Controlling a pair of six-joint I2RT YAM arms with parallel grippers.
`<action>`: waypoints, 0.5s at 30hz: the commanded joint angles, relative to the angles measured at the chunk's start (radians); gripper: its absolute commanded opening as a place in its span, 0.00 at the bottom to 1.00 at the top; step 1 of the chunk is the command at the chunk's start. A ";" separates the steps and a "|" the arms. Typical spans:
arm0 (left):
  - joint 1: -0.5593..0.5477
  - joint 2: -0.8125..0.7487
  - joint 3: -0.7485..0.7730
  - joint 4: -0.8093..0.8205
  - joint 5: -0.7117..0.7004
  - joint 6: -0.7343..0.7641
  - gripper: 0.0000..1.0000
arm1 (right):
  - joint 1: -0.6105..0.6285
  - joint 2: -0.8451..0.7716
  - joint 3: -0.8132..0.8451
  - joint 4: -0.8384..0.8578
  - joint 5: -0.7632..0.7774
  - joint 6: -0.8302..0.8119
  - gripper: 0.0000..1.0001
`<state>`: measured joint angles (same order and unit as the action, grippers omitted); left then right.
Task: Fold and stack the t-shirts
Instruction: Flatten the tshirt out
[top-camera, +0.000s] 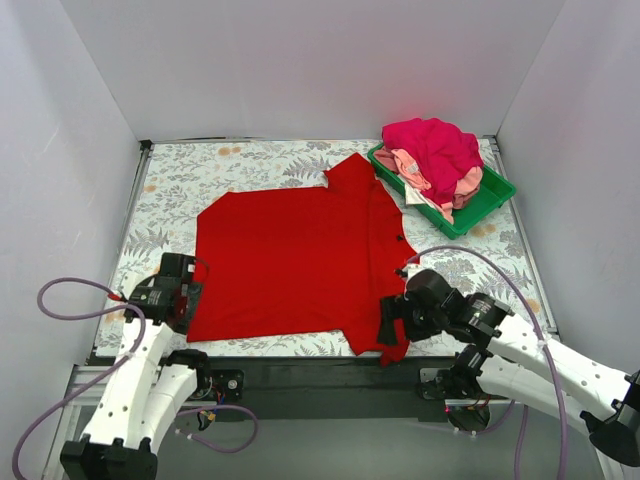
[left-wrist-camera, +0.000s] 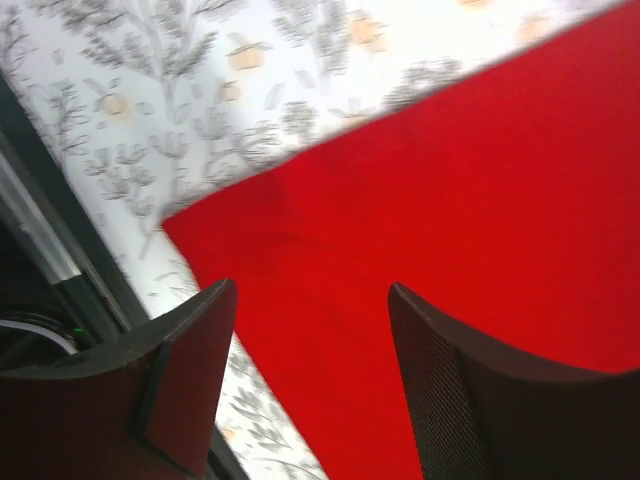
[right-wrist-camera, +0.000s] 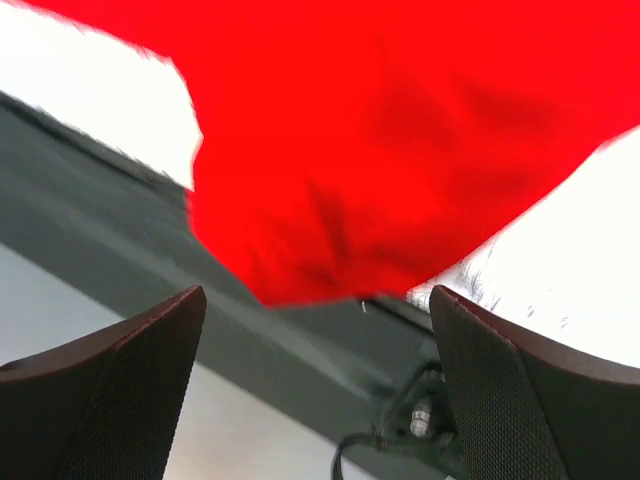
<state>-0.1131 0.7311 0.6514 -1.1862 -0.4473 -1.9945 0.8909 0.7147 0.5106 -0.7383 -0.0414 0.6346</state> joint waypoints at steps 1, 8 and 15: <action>0.003 -0.071 0.137 -0.036 -0.024 -0.265 0.63 | 0.005 0.035 0.176 0.023 0.179 -0.065 0.98; 0.003 0.028 0.185 0.354 0.134 0.090 0.93 | -0.010 0.132 0.347 0.049 0.504 -0.088 0.98; 0.000 0.503 0.296 0.608 0.350 0.235 0.94 | -0.234 0.276 0.299 0.341 0.165 -0.208 0.98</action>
<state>-0.1131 1.1427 0.9073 -0.7406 -0.2337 -1.8553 0.7467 0.9321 0.8268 -0.5674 0.2932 0.4965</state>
